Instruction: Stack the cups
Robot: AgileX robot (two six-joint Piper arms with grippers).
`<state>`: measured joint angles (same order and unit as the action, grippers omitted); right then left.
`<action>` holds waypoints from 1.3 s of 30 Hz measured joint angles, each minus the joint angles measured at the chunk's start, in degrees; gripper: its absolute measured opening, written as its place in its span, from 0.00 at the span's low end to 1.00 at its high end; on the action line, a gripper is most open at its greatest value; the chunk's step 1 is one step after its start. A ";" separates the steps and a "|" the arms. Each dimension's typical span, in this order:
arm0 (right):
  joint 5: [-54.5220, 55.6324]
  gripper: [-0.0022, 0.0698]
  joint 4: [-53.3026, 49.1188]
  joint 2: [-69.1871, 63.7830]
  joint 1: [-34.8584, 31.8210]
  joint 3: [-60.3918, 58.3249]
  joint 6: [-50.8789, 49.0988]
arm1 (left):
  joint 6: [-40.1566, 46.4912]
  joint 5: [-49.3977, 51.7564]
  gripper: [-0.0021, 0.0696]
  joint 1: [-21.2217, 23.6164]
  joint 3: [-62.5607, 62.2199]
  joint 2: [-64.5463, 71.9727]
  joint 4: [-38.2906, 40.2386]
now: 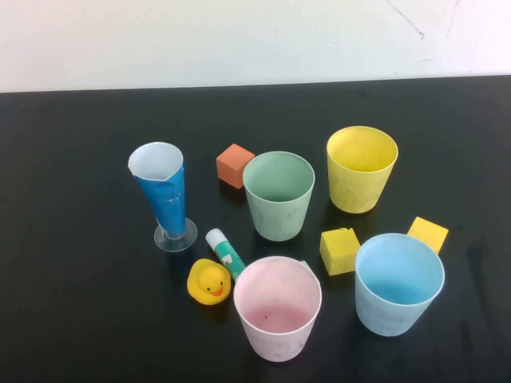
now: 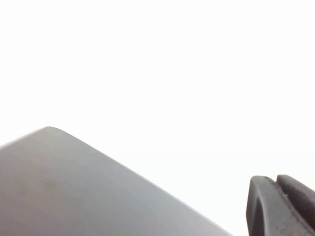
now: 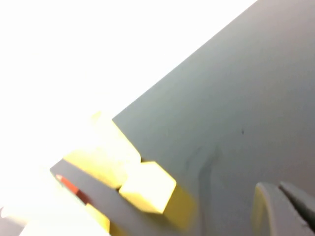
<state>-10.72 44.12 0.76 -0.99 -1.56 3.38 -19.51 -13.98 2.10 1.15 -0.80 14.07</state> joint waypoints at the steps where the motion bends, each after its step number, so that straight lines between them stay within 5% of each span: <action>1: 0.42 0.03 0.28 0.00 0.00 0.00 0.28 | -2.46 -0.73 0.03 0.00 0.00 0.00 1.18; 6: 2.10 0.03 0.37 0.00 0.00 0.00 1.75 | -17.55 -2.13 0.03 0.00 0.00 0.00 4.99; 15: -3.68 0.03 0.37 0.00 0.00 0.00 5.70 | -20.41 -1.07 0.03 0.00 0.00 0.00 4.70; 20: -7.98 0.03 0.37 0.00 0.00 0.00 6.49 | -20.13 18.76 0.03 0.00 -6.59 1.88 -6.40; 25: -8.72 0.03 0.37 0.00 0.00 0.00 6.71 | -3.79 38.84 0.03 0.00 -24.06 14.79 -10.96; 33: -11.10 0.03 0.37 0.00 0.00 0.00 6.83 | 28.62 61.22 0.03 -0.13 -49.91 37.69 6.62; 39: -14.21 0.03 0.25 0.00 0.00 0.00 7.67 | 44.64 70.48 0.03 -6.40 -60.56 51.26 11.08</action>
<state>-24.93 44.38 0.76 -0.99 -1.56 11.05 25.13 56.50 -4.30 -59.41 50.46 25.15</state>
